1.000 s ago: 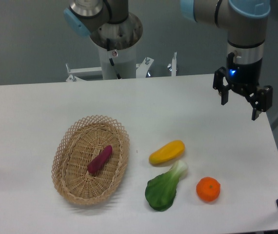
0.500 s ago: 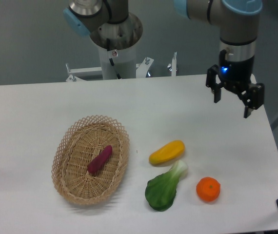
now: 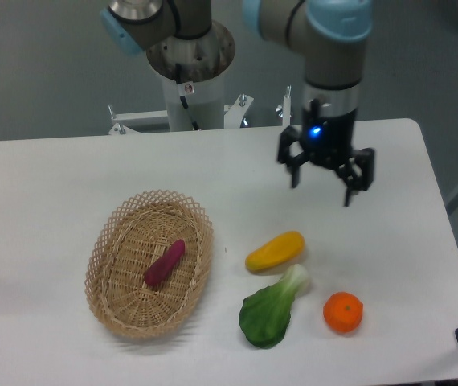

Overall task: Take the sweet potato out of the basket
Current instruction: 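Move the open gripper over the basket and lower toward the purple sweet potato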

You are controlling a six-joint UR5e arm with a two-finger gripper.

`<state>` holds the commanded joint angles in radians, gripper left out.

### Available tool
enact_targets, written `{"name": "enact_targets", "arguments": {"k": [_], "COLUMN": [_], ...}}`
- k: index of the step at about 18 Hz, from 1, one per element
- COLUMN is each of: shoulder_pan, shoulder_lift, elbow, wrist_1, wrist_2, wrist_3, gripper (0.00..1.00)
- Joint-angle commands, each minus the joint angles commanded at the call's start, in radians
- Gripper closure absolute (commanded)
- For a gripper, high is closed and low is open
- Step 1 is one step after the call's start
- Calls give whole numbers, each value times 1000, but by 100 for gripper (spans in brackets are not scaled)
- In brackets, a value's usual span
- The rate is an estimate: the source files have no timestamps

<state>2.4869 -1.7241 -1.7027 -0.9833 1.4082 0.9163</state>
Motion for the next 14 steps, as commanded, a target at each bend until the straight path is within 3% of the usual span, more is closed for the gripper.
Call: {"name": "enact_targets", "arguments": {"k": [7, 14], "shoulder_pan": [-183, -267], "shoulder_lift": [-103, -182], "elbow": [-23, -83], "wrist_1": [5, 104], "wrist_2": [2, 5], "wrist_3": [-151, -152], "gripper": [0, 0]}}
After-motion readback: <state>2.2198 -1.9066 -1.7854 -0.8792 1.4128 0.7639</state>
